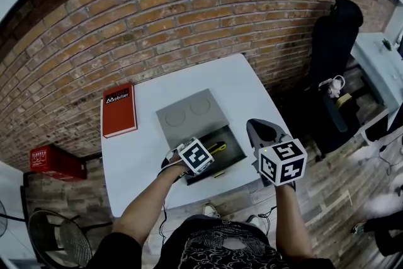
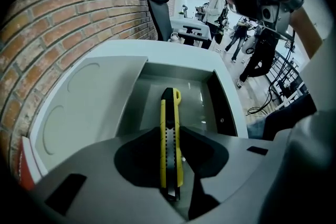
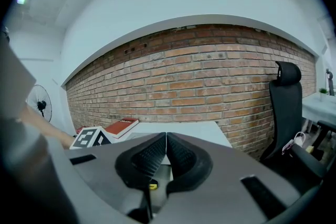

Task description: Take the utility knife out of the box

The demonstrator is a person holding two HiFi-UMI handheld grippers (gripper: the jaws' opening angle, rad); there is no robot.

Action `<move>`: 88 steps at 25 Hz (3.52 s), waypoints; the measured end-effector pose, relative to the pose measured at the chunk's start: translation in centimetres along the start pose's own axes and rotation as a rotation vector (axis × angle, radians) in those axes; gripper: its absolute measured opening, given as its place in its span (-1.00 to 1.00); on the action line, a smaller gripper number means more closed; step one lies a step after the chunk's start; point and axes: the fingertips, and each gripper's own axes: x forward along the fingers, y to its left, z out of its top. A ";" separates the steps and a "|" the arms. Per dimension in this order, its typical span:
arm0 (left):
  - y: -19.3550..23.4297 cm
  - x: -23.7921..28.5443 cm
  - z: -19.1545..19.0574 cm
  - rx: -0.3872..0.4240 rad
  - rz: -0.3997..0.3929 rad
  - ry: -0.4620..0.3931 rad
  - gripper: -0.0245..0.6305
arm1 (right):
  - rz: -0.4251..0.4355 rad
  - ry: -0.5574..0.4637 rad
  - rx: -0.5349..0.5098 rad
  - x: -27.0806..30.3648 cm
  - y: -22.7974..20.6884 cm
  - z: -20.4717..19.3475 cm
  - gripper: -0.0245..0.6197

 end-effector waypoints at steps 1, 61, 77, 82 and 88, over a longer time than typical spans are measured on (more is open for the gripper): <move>-0.1 0.0 -0.1 -0.007 -0.002 0.005 -0.53 | 0.000 0.001 0.000 -0.1 0.0 0.0 -0.86; -2.8 -26.1 1.0 -0.568 0.811 -0.690 -0.54 | 0.381 -0.097 -0.178 -6.4 4.0 4.7 -0.86; -7.0 -29.6 -1.2 -0.675 0.958 -0.812 -0.54 | 0.412 -0.120 -0.200 -8.5 3.3 4.8 -0.86; -7.3 -29.0 -1.8 -0.692 0.958 -0.805 -0.54 | 0.415 -0.127 -0.202 -8.7 3.3 4.8 -0.86; -7.6 -29.0 -1.9 -0.690 0.955 -0.806 -0.54 | 0.419 -0.131 -0.202 -8.9 3.8 4.9 -0.86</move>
